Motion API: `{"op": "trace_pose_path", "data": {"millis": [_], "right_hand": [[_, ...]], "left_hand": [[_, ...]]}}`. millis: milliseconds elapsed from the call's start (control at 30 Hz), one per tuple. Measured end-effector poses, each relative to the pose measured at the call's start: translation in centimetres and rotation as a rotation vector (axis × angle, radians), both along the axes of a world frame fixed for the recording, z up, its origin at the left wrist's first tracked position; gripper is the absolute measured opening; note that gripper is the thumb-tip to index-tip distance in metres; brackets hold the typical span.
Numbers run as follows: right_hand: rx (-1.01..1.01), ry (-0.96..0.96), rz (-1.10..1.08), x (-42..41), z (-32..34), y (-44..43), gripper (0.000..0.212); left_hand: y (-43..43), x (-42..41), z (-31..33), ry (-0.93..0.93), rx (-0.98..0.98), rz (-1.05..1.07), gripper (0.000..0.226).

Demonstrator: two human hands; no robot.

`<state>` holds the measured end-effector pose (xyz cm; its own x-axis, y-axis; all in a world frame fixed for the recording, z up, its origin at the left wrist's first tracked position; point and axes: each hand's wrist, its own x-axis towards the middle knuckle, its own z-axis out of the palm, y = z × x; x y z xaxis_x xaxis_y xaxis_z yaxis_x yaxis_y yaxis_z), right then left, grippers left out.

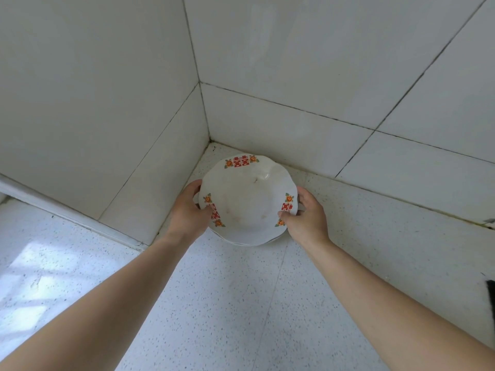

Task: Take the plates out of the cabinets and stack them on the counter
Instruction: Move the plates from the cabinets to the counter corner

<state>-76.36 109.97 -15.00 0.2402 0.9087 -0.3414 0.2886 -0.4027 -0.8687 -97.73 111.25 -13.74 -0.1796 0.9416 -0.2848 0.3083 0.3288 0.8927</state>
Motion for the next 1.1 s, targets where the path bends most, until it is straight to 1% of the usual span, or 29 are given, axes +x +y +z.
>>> {"op": "trace_pose_path", "data": {"millis": [167, 333, 467, 567, 733, 900, 967, 1033, 1100], "right_hand": [[0.002, 0.011, -0.007, 0.1, -0.4, 0.2, 0.048], [0.004, -0.001, -0.014, 0.1, -0.8, 0.4, 0.054], [0.004, -0.030, 0.001, 0.1, -0.6, 0.3, 0.052], [-0.012, -0.073, 0.073, 0.3, 0.1, 0.2, 0.049], [-0.038, -0.089, 0.162, 0.4, 1.7, -0.2, 0.045], [-0.005, -0.146, 0.229, 0.5, 4.1, -1.9, 0.037], [0.004, -0.152, 0.258, 0.6, 5.6, -2.9, 0.044], [0.010, -0.152, 0.270, 0.8, 7.1, -4.3, 0.056], [0.030, -0.146, 0.281, 1.1, 8.7, -6.3, 0.060]], "left_hand": [[0.4, 0.0, -0.4, 0.017, 0.004, 0.005, 0.048], [0.5, -0.1, -0.9, 0.018, 0.016, -0.001, 0.048], [0.4, -0.1, -1.0, 0.041, -0.017, -0.018, 0.052], [0.3, 0.1, -0.3, 0.105, -0.050, -0.082, 0.053], [-0.5, 0.3, 1.3, 0.210, -0.102, -0.167, 0.056], [-3.1, 0.9, 4.1, 0.351, -0.042, -0.199, 0.063], [-4.5, 1.2, 5.6, 0.369, 0.007, -0.238, 0.058], [-6.2, 1.5, 6.9, 0.380, 0.029, -0.282, 0.055], [-8.0, 1.6, 8.1, 0.375, 0.040, -0.316, 0.056]]}}
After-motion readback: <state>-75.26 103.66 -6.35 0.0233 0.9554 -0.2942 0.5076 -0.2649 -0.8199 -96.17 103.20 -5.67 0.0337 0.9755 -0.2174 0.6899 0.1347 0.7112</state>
